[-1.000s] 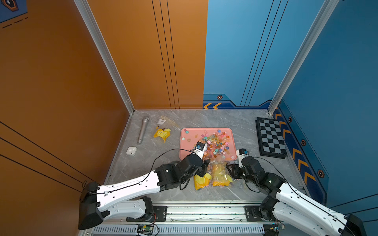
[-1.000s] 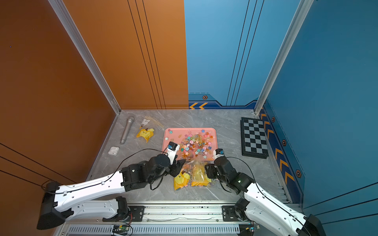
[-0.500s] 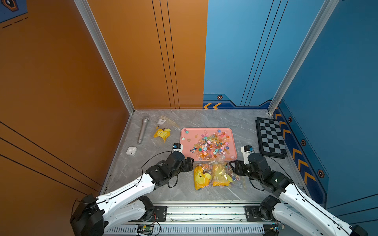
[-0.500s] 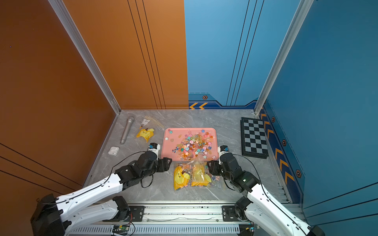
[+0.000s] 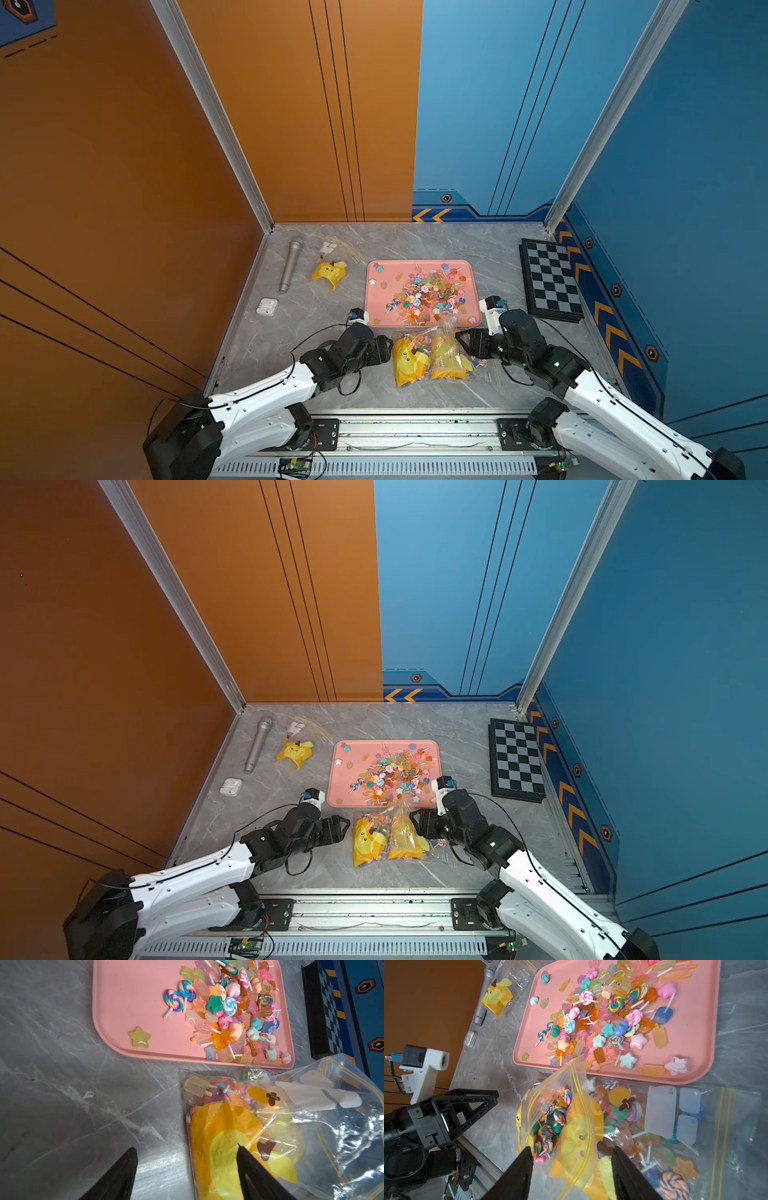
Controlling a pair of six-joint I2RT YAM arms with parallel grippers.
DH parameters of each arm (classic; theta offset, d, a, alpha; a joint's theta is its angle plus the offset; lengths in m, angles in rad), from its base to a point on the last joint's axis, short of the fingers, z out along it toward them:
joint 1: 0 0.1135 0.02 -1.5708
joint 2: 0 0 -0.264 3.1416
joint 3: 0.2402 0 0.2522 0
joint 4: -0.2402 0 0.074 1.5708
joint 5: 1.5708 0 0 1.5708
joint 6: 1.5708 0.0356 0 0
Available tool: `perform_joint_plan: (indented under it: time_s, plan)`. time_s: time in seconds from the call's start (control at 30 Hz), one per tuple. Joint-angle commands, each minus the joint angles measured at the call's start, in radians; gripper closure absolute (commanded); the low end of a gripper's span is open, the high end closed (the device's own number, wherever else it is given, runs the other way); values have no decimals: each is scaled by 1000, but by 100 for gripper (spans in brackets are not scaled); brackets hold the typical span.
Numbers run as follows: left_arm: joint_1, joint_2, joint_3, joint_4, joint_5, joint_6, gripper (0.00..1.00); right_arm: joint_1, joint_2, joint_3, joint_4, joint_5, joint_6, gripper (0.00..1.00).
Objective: Pour candies out of the ziploc bag
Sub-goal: Pick up the ziploc bag from the center of the board.
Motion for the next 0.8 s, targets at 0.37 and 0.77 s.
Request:
perform_joint_plan:
  time_s: [0.37, 0.77]
  plan:
    - [-94, 85, -13, 130, 1, -25, 21, 100, 56, -15, 92, -16, 26, 37]
    - [-105, 109, -42, 183, 7, -43, 25, 11, -59, 34, -56, 1, -27, 37]
